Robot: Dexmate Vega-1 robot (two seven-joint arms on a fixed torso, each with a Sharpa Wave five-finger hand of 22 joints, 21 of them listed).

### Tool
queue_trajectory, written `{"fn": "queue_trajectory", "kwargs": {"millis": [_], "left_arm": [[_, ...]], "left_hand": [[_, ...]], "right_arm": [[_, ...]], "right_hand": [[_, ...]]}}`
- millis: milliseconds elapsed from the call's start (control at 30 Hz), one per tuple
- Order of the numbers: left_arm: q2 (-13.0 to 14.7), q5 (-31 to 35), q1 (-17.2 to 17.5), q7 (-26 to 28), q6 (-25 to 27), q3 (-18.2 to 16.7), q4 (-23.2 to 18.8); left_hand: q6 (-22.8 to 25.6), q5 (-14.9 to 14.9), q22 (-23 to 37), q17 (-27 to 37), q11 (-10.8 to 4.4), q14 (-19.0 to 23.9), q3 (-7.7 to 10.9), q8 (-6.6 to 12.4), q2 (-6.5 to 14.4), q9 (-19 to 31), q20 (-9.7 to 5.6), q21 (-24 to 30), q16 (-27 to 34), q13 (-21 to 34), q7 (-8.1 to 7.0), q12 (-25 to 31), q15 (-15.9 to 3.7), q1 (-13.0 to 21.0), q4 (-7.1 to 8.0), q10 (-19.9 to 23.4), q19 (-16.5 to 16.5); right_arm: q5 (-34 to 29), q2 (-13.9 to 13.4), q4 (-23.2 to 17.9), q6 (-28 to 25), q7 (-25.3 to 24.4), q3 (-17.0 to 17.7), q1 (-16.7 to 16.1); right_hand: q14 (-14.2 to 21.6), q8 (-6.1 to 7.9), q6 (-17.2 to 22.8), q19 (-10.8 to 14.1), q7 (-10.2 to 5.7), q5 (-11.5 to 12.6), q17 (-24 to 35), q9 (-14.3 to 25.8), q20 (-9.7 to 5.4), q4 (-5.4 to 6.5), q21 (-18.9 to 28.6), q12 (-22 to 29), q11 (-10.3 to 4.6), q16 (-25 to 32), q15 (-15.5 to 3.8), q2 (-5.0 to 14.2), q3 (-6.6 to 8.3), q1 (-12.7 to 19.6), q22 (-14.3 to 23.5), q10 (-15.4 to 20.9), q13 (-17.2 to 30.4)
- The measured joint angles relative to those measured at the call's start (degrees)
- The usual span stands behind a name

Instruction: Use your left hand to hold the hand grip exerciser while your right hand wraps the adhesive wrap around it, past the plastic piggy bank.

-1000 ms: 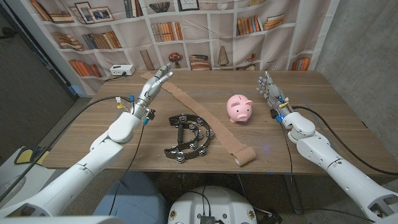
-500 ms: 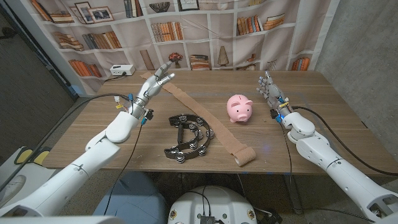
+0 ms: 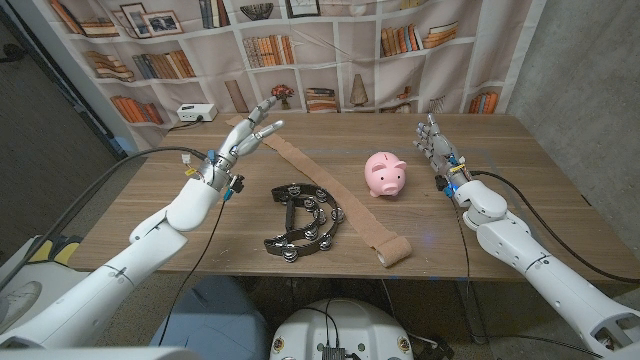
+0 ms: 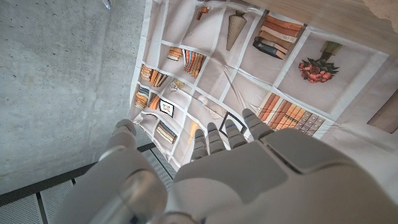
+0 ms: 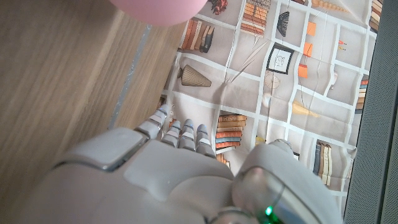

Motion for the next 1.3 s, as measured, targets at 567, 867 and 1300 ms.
{"fn": "queue_trajectory", "kwargs": {"millis": [567,867,1300], "left_arm": [[2.3,6.8,1.7,2.4,2.9,-1.3,-3.7],[3.7,9.8,1.9,2.4,5.3,-1.4,-5.3],[6.4,13.0,1.7,0.1,8.4,-1.1,-7.8]], "left_hand": [[2.9,0.5,0.8,1.0,-2.14,2.2,1.62,1.33,0.6,0.3,1.34,0.4,0.7,2.3,-0.64,2.7,-0.16,4.7,-0.79,4.6,-0.7],[7.6,0.9,0.8,1.1,-2.09,0.8,2.81,3.52,1.0,1.1,1.76,0.4,0.2,3.1,0.19,2.6,0.19,7.5,-0.85,3.8,-1.1],[7.4,1.8,0.8,1.1,-2.03,-0.7,4.37,3.62,2.1,2.0,1.87,0.3,-0.2,3.4,-0.46,1.8,0.24,11.0,-1.34,1.6,-2.1]], "right_arm": [[-1.6,-0.8,-1.5,0.8,-0.6,0.1,-0.7],[-2.3,-1.1,-2.4,1.5,-0.7,0.2,-0.8],[-3.4,-1.8,-3.2,1.5,-1.3,0.4,-1.1]], "right_hand": [[-0.2,0.0,-0.2,-0.3,-1.26,0.0,0.0,0.0,0.32,-0.17,0.0,0.0,-0.32,0.0,-0.65,0.0,0.17,0.0,0.0,0.3,0.2],[-0.3,0.0,-0.2,-0.5,-1.25,0.0,0.0,0.3,0.53,-0.17,0.0,0.0,-0.32,0.0,-0.76,0.0,0.17,0.0,0.0,0.3,0.3],[-0.3,0.0,-0.2,-0.5,-1.25,0.0,0.0,0.3,0.52,-0.32,0.0,0.0,-0.32,0.0,-0.76,0.0,0.32,0.0,0.0,0.3,0.3]]}}
